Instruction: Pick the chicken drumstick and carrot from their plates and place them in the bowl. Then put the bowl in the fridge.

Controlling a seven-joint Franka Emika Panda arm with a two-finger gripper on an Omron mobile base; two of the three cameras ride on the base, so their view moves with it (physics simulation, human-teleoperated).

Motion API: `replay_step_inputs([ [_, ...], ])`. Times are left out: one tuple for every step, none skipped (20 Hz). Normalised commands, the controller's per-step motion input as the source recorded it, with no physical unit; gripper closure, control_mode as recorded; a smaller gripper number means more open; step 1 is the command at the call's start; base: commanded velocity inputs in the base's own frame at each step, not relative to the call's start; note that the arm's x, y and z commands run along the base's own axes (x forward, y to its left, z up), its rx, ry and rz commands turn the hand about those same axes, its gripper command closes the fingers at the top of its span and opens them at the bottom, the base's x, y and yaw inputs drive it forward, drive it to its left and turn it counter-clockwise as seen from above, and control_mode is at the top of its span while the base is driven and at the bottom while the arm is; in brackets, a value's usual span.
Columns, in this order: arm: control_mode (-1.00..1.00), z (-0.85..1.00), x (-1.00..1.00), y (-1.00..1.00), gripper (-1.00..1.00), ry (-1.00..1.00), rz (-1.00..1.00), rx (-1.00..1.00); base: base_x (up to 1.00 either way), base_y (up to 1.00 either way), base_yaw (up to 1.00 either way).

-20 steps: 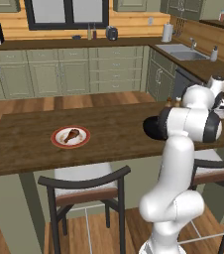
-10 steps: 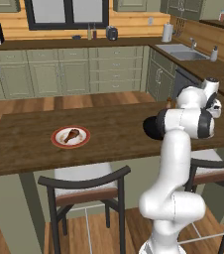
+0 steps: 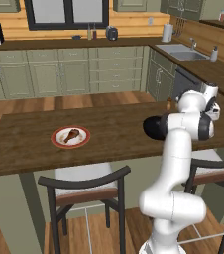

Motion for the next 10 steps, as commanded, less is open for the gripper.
replay_step_inputs([
  [-1.00,-0.38,0.41,0.00,-1.00,0.00,0.00,0.00,0.00,0.00,0.00],
  [-1.00,-0.39,0.32,0.00,-1.00,0.00,0.00,0.00,0.00,0.00,0.00],
  [-1.00,-0.38,0.31,0.00,-1.00,0.00,0.00,0.00,0.00,0.00,0.00],
  [-1.00,-0.26,0.38,0.00,-1.00,0.00,0.00,0.00,0.00,0.00,0.00],
  [-1.00,-0.23,0.36,0.00,-1.00,0.02,0.00,0.00,0.00,0.00,0.00],
  [-1.00,-0.24,0.36,-0.01,-1.00,0.03,0.00,0.00,0.00,0.00,0.00],
  [-1.00,-0.24,0.30,-0.09,-1.00,0.05,0.00,0.00,0.00,0.00,0.00],
  [-1.00,-0.24,0.28,-0.04,-1.00,0.05,0.00,0.00,0.00,0.00,0.00],
  [-1.00,-0.23,0.21,0.00,-1.00,0.03,0.00,0.00,0.00,0.00,0.00],
  [-1.00,-0.21,0.15,0.00,-1.00,0.02,0.00,0.00,0.00,0.00,0.00],
])
